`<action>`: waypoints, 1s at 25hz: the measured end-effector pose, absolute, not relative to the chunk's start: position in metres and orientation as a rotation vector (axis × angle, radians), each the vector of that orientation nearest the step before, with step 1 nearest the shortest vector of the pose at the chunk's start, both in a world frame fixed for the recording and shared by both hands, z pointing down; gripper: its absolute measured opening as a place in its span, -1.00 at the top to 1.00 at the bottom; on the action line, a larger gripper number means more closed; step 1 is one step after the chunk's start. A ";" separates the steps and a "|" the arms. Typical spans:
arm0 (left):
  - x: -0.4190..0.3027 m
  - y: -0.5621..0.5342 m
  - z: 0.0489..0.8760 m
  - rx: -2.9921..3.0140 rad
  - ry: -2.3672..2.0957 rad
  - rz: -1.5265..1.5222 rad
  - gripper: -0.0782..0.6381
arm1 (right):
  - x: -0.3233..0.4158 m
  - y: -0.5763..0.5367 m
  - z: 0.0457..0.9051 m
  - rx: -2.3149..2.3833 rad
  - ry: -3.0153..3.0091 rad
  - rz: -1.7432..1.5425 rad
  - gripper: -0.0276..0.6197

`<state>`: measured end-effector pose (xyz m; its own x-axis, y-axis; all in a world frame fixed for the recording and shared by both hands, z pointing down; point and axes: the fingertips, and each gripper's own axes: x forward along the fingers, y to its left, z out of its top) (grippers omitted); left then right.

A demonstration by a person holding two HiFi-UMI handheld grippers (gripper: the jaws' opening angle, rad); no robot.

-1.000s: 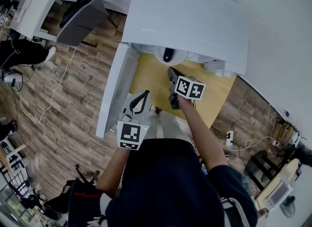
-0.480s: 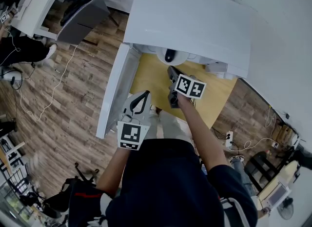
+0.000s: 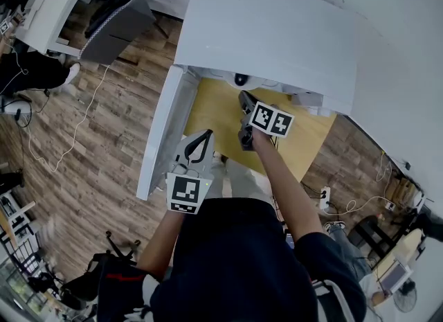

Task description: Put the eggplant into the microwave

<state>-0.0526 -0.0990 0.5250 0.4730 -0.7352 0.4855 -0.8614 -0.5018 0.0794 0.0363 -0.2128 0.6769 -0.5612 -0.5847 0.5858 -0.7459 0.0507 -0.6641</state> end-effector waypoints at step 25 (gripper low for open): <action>-0.060 -0.110 0.531 2.393 -1.348 0.581 0.74 | 0.038 -0.243 0.675 1.426 -2.160 1.562 0.88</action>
<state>-0.0599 -0.1098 0.5313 0.4686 -0.7279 0.5005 -0.8637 -0.4964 0.0867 0.0379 -0.2433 0.6745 -0.5496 -0.6106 0.5702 -0.7327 0.0245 -0.6801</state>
